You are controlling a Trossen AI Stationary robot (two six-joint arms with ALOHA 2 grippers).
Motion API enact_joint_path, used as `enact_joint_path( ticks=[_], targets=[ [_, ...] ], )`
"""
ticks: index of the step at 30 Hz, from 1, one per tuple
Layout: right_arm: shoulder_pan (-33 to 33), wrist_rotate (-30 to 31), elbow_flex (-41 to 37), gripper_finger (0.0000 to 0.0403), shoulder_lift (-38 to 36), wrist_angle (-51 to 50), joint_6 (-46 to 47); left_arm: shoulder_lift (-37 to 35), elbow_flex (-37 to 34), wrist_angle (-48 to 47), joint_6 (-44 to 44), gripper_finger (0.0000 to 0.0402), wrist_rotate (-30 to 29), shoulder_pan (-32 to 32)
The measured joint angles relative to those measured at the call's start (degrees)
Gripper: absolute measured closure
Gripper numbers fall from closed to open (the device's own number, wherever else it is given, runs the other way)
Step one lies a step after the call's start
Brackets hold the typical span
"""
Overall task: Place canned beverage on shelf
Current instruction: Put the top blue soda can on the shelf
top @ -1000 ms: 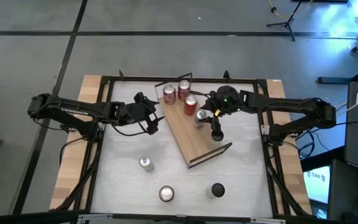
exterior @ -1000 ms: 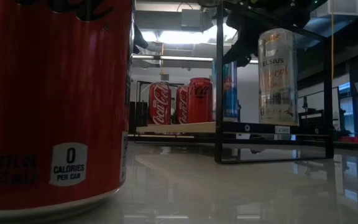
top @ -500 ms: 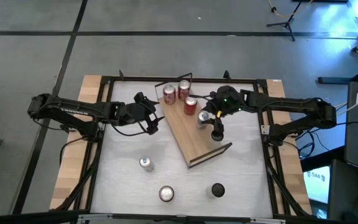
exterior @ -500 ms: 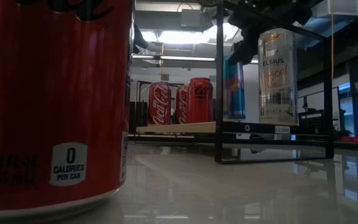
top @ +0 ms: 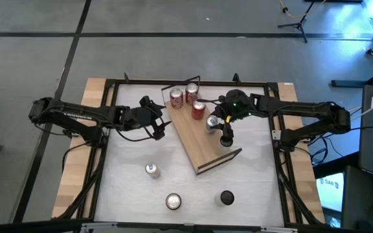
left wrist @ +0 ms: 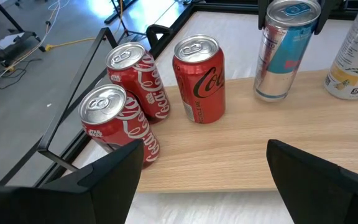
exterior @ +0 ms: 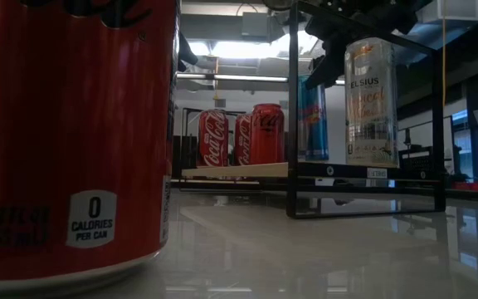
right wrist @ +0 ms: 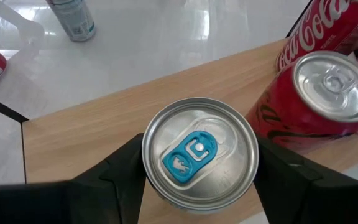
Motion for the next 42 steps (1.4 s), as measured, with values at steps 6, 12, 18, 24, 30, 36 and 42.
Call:
enact_joint_path(
  ticks=[6,12,18,24,30,36,42],
  targets=[
    [0.0,0.0,0.0,0.0166,0.0,-0.3,0.0,0.0,0.0,0.0,0.0,0.0072,0.0,0.0],
    [0.0,1.1,0.0,0.0166,-0.1,-1.5,0.3,0.0,0.0,0.0,0.0,0.0072,0.0,0.0],
    [0.0,1.2,0.0,0.0166,-0.1,-1.8,0.4,0.0,0.0,0.0,0.0,0.0072,0.0,0.0],
    [0.0,1.6,-0.1,0.0166,-0.1,-0.3,0.6,0.0,0.0,0.0,0.0,0.0072,0.0,0.0],
    [0.0,1.6,-0.1,0.0166,-0.1,-0.1,0.7,0.0,0.0,0.0,0.0,0.0072,0.0,0.0],
    [0.0,-0.2,-0.1,0.0166,-0.1,0.2,0.9,0.0,0.0,0.0,0.1,0.0072,0.0,0.0],
    [0.1,-0.5,-0.1,0.0166,0.4,2.7,0.9,0.0,0.0,0.0,0.1,0.0072,0.0,0.0]
  ],
)
